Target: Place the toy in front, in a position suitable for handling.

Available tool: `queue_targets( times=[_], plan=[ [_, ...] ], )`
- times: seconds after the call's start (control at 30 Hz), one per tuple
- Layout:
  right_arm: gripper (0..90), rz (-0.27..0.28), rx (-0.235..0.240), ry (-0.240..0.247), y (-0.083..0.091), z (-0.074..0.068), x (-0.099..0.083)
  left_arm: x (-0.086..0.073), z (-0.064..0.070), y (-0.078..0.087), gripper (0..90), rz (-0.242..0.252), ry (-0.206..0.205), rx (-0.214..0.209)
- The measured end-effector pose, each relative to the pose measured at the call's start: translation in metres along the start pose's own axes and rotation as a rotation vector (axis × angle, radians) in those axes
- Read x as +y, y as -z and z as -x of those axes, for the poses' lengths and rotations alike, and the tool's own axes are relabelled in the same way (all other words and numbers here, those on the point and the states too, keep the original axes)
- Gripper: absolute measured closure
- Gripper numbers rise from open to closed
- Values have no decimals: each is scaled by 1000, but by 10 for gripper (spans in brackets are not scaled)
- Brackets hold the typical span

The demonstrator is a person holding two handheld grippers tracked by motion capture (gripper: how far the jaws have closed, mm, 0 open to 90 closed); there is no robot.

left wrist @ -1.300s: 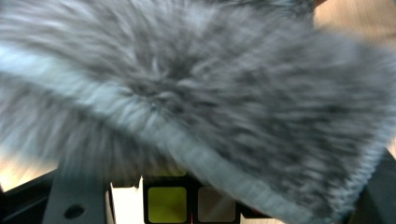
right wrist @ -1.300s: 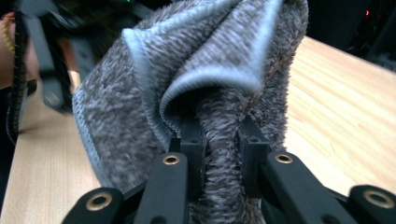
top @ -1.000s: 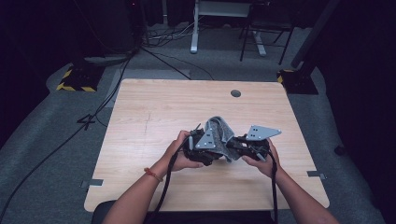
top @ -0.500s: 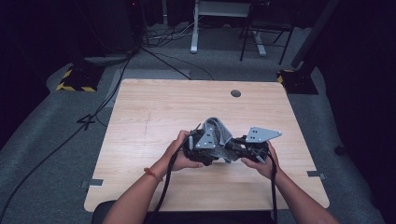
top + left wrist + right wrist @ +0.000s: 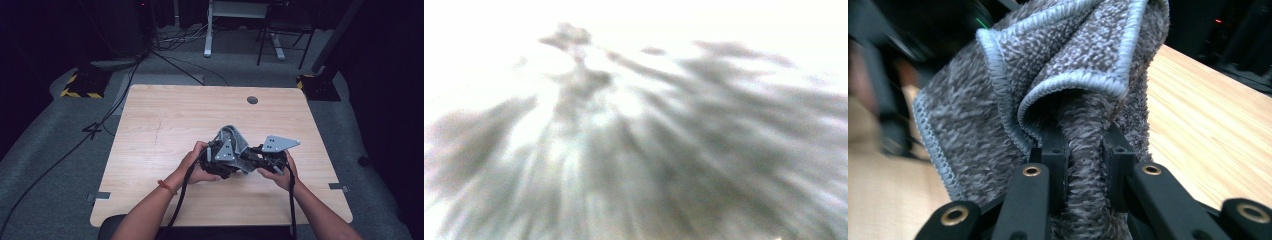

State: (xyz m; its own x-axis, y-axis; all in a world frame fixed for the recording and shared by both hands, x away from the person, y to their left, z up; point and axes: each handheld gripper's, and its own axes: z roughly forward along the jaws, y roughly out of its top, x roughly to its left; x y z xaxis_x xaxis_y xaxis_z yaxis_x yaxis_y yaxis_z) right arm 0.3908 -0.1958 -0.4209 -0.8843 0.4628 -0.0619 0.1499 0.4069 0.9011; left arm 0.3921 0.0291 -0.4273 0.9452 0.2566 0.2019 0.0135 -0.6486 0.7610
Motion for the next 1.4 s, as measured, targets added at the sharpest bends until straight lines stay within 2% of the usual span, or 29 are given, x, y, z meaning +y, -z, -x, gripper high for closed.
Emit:
queue_targets(
  times=[0.1, 0.17, 0.23, 0.47, 0.6, 0.7, 0.8, 1.0, 1.13, 1.27, 1.4],
  plan=[
    [769, -26, -23, -41, -1, 12, -9, 0, -2, 8, 334, 30, 4, 8],
    [769, -33, 0, -84, -2, 20, -15, 1, -1, 14, 334, 46, -7, 16],
    [769, -45, 5, -103, -4, 24, -19, 2, -1, 18, 335, 65, -7, 15],
    [770, -27, 57, -146, -6, 25, -22, 1, -2, 21, 334, 88, -11, 5],
    [771, 7, 100, -193, -4, 28, -23, 0, -2, 23, 333, 106, -12, -2],
    [772, 21, 115, -205, -2, 29, -23, -1, -3, 24, 332, 111, -16, -6],
    [772, 28, 112, -204, 0, 29, -20, -2, -2, 22, 329, 95, -39, 4],
    [774, 27, 91, -157, 0, 22, -15, -4, 1, 20, 327, 48, -74, 22],
    [774, 27, 86, -136, 1, 19, -13, -6, 0, 17, 326, 37, -73, 18],
    [774, 36, 94, -139, 1, 18, -12, -7, 1, 12, 326, 5, -78, 21],
    [773, 27, 91, -112, 0, 14, -10, -8, 1, 5, 327, -37, -79, 21]
  ],
)
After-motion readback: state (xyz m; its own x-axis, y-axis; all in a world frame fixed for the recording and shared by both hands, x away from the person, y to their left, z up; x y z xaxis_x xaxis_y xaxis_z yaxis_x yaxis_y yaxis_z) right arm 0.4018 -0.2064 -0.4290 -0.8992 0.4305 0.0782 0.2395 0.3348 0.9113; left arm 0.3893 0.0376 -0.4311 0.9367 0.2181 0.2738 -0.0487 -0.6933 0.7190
